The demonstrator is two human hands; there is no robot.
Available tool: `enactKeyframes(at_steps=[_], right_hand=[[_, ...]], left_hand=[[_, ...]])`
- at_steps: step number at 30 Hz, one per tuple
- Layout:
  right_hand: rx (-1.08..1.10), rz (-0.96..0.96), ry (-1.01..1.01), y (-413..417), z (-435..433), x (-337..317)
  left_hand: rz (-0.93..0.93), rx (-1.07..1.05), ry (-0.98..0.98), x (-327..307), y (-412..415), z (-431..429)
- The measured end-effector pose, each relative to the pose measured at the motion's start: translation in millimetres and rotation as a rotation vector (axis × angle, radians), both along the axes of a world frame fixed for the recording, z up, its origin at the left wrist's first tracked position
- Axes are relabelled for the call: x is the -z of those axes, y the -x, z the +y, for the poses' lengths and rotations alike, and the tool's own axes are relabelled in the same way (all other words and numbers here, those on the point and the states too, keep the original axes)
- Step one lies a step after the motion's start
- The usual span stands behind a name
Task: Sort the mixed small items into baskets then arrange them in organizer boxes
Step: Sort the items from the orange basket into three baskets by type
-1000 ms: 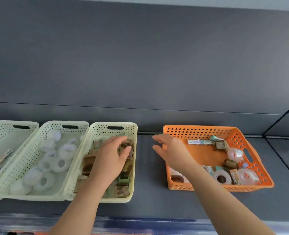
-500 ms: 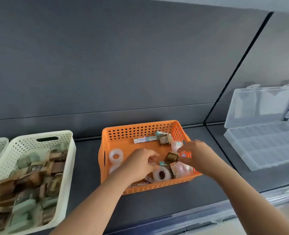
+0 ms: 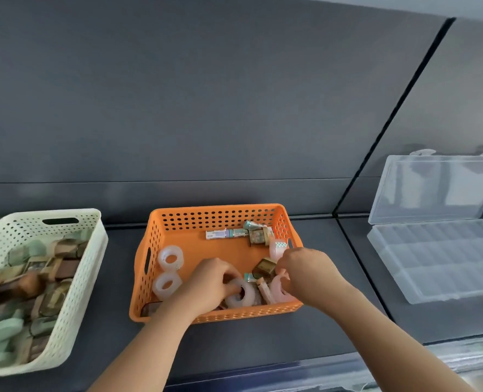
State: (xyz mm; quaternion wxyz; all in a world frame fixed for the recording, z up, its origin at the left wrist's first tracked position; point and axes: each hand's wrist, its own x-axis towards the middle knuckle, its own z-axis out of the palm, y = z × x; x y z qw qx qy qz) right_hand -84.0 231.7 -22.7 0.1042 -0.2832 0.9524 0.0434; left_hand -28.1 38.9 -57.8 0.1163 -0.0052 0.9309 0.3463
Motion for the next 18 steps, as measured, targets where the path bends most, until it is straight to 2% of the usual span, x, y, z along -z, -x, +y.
enactKeyframes(at_steps=[3,7,11,14,18], right_hand=[[-0.003,0.042,0.076,4,0,-2],[0.016,-0.002,0.371,7,-9,-9],[-0.067,-0.034,0.635,7,-42,-11],[-0.1,-0.087,0.746,2,-77,-9],[-0.161,-0.166,0.837,-18,-133,-10]], left_hand=[[0.068,-0.102,-0.01,-4,-8,-9],[0.144,-0.239,-0.027,-14,-28,-25],[0.254,-0.407,-0.053,-28,-56,-53],[0.328,-0.531,-0.091,-35,-80,-78],[0.385,-0.697,-0.042,-38,-116,-124]])
